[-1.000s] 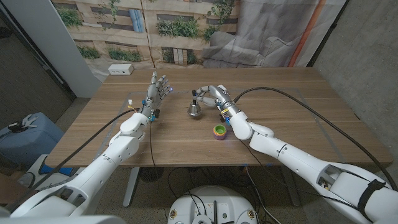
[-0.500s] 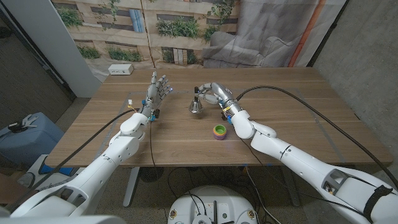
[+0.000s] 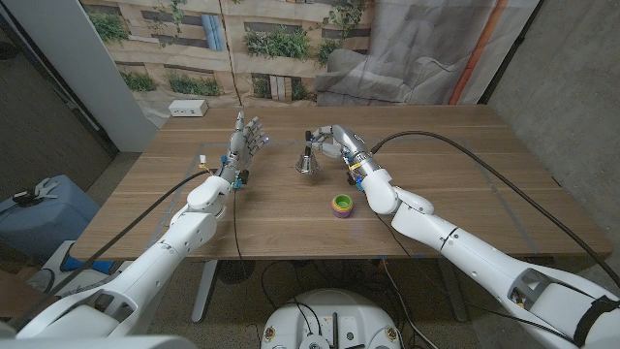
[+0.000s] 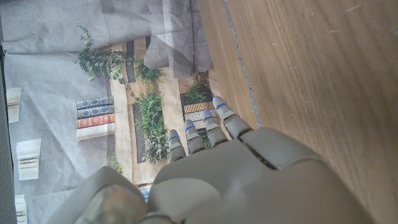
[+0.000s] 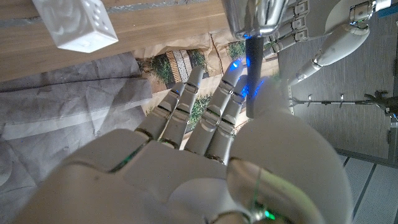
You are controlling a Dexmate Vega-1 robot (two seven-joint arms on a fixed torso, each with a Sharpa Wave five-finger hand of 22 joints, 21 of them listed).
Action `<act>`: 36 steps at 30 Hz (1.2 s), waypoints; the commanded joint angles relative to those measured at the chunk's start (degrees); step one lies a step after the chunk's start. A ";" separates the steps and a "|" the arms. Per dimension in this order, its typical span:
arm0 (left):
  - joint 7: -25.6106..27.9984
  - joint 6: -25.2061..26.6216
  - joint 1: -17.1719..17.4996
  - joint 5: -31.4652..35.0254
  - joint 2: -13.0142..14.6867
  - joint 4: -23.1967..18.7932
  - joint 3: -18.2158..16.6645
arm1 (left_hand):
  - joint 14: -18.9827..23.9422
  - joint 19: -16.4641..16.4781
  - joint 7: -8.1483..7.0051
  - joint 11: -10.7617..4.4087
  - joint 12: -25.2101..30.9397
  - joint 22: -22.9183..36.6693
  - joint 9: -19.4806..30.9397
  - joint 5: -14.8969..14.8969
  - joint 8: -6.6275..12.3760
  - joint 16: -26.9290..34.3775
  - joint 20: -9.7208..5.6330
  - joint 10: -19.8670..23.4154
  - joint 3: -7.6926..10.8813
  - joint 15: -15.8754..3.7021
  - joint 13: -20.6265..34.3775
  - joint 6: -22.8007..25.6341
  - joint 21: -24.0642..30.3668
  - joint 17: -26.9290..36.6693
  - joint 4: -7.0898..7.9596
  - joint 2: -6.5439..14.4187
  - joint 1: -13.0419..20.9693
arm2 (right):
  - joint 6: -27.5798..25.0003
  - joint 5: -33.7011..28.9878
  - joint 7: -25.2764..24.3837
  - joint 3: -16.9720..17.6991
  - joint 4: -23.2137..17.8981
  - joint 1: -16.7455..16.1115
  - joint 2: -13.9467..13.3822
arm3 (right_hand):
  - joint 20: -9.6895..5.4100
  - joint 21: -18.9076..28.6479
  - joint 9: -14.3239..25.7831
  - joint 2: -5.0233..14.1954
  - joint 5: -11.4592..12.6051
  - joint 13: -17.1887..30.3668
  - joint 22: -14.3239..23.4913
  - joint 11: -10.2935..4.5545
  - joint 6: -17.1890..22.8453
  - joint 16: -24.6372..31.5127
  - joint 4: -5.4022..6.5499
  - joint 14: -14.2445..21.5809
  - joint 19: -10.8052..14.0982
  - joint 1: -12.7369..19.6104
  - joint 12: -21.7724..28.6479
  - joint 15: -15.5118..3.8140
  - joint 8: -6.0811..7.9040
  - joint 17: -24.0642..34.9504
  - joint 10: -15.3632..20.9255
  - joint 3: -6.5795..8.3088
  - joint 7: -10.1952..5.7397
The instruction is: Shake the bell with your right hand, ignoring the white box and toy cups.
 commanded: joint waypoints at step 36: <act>0.07 -0.01 0.01 0.01 0.01 -0.02 -0.02 | 0.53 0.43 -0.35 -0.35 0.31 0.32 0.24 0.38 0.32 0.33 0.06 0.03 -0.03 -5.58 0.29 -0.04 0.39 0.27 0.39 0.39 0.09 | -25.51 21.13 15.13 2.46 -14.79 -0.33 -3.40 | -3.61 1.12 0.09 0.22 0.42 0.75 0.52 0.03 2.31 0.01 0.10 2.32 3.46 -1.91 -0.27 -8.92 -0.37 0.07 2.17 -0.45 1.18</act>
